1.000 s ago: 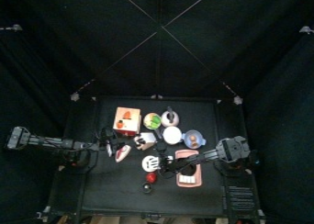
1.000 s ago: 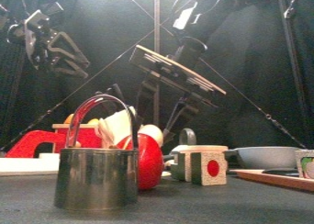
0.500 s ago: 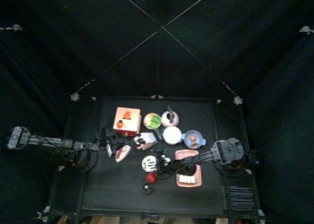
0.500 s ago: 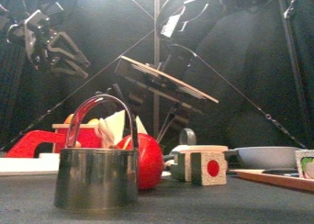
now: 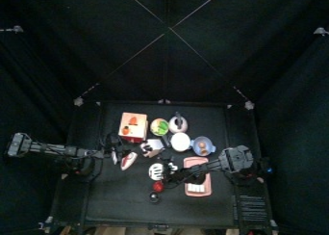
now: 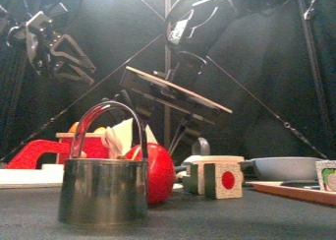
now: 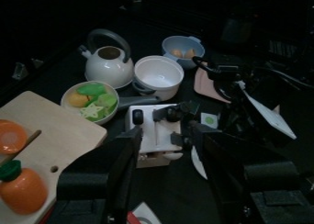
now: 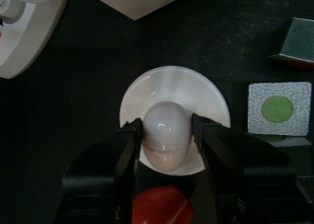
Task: Place egg on small plate
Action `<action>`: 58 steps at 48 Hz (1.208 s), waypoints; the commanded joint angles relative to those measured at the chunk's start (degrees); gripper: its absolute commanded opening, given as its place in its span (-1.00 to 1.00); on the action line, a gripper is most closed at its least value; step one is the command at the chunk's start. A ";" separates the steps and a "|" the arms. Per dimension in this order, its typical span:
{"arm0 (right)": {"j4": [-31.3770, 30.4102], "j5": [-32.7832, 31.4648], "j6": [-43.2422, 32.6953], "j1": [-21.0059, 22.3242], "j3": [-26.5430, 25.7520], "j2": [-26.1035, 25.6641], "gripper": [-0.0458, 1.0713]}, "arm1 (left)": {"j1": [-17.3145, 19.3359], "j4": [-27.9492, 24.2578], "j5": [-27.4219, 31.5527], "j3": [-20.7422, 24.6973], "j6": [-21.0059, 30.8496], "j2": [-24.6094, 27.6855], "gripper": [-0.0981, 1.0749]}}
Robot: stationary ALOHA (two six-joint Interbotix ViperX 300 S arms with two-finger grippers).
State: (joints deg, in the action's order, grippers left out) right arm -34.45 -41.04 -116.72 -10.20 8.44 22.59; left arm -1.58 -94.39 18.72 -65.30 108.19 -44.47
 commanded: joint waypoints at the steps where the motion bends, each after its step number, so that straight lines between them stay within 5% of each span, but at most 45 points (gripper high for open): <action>1: -0.09 -0.09 -0.18 0.18 -1.41 -1.14 0.21 | 0.00 0.00 0.09 0.70 0.00 0.09 0.60; 50: -0.44 -2.20 -0.18 0.00 -1.58 -0.44 0.21 | -0.09 0.00 0.09 0.79 0.00 0.09 0.60; 58: -0.53 -2.29 -0.18 0.00 -1.76 -0.44 0.33 | 0.00 0.00 0.00 0.70 0.00 0.09 0.60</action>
State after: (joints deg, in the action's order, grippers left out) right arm -34.80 -43.24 -116.81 -10.20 8.17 23.55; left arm -1.58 -94.22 18.72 -65.30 108.19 -44.47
